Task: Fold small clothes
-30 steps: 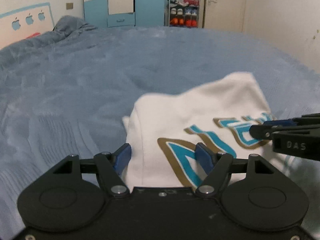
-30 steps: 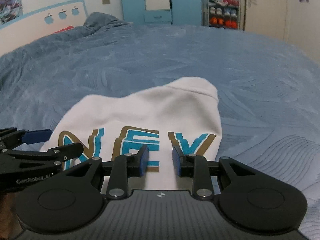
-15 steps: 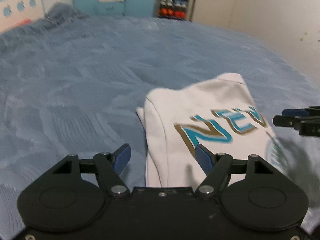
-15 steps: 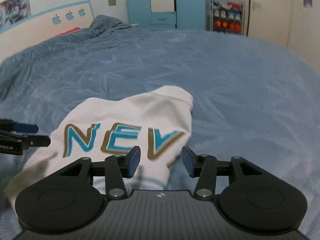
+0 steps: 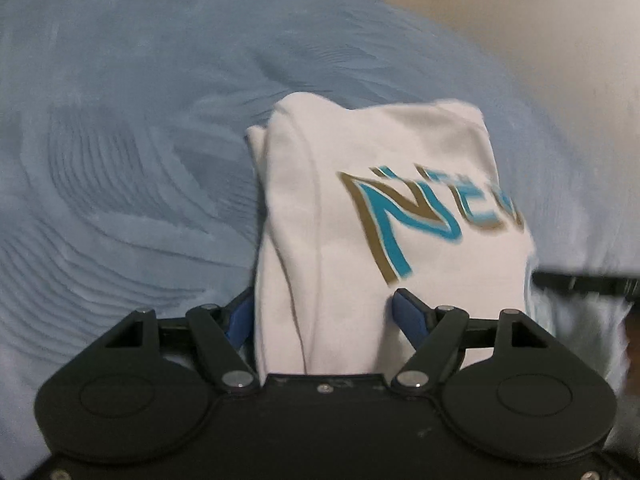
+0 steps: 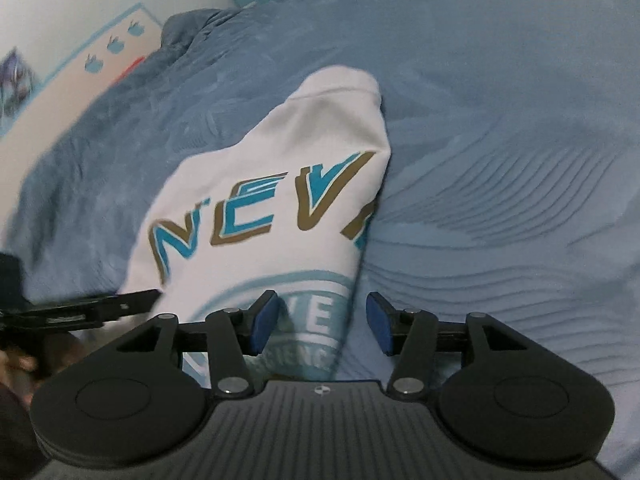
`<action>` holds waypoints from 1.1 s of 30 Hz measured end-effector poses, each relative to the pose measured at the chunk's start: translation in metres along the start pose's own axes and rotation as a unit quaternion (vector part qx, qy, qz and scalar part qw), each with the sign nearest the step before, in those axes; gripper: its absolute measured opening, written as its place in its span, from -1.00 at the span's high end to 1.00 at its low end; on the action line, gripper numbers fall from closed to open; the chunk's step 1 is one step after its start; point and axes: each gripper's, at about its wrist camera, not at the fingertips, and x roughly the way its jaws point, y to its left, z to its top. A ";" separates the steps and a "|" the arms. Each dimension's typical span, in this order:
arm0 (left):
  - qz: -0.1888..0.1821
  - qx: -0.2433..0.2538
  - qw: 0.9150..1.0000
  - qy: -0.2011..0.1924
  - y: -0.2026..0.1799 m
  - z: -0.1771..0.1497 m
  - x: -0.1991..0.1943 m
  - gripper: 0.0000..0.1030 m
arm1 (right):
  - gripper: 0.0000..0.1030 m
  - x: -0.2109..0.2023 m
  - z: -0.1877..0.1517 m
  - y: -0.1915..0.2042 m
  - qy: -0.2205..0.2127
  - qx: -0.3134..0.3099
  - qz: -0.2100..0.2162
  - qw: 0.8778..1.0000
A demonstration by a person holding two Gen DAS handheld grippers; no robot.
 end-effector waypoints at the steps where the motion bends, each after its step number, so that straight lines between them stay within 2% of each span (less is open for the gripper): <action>1: -0.011 -0.025 1.000 0.000 0.008 0.003 0.004 -0.47 | -0.18 0.005 0.002 -0.004 0.006 0.018 0.015 1.000; 3: -0.020 -0.054 0.998 0.002 0.014 0.007 0.011 -0.48 | -0.21 0.014 0.004 -0.011 0.011 0.044 0.032 0.998; 5: -0.007 -0.041 0.999 -0.003 0.007 0.007 0.016 -0.50 | -0.27 0.022 0.005 -0.014 0.013 0.062 0.044 0.997; 8: 0.023 -0.012 1.000 -0.015 -0.008 0.003 0.018 -0.52 | -0.55 0.031 0.005 -0.014 0.014 0.080 0.065 0.995; 9: 0.027 -0.012 0.999 -0.018 -0.010 0.003 0.020 -0.52 | -0.62 0.035 0.006 -0.011 0.015 0.081 0.063 0.995; 11: 0.029 -0.018 0.999 -0.022 -0.009 0.003 0.020 -0.52 | -0.64 0.041 0.007 -0.001 0.011 0.071 0.045 0.996; 12: 0.029 -0.019 0.999 -0.024 -0.008 0.002 0.018 -0.51 | -0.57 0.042 0.007 0.006 0.006 0.060 0.030 0.998; 13: 0.032 -0.020 0.999 -0.029 -0.010 0.001 0.017 -0.39 | -0.48 0.041 0.006 0.012 0.003 0.050 0.015 0.999; 14: 0.031 -0.019 0.999 -0.038 -0.012 -0.002 0.015 -0.36 | -0.45 0.041 0.007 0.017 0.004 0.038 0.005 0.999; 15: 0.035 -0.009 0.998 -0.047 -0.014 -0.004 0.013 -0.31 | -0.28 0.041 0.008 0.021 0.012 0.026 -0.001 1.000; 16: 0.042 0.011 0.997 -0.057 -0.019 -0.007 0.012 -0.13 | -0.04 0.040 0.010 0.021 0.018 0.018 0.000 1.000; 18: 0.045 0.024 0.996 -0.069 -0.029 -0.014 0.010 0.21 | 0.19 0.032 0.015 0.018 0.018 0.024 0.012 0.999; 19: 0.055 0.023 0.995 -0.078 -0.034 -0.015 0.007 0.40 | 0.27 0.028 0.016 0.017 0.016 0.027 0.015 0.999; 21: 0.062 0.016 0.994 -0.094 -0.040 -0.013 -0.003 0.58 | 0.34 0.018 0.018 0.025 0.009 0.013 0.008 1.000; 23: 0.052 0.009 0.993 -0.107 -0.043 -0.011 -0.019 0.64 | 0.37 0.004 0.018 0.036 0.001 0.000 -0.003 1.000; 27: 0.057 0.031 0.992 -0.111 -0.063 -0.005 -0.041 0.68 | 0.42 -0.027 0.023 0.054 -0.016 -0.022 -0.004 1.000; 33: 0.037 0.046 0.989 -0.136 -0.106 0.005 -0.065 0.69 | 0.42 -0.077 0.035 0.044 -0.057 -0.019 -0.006 0.998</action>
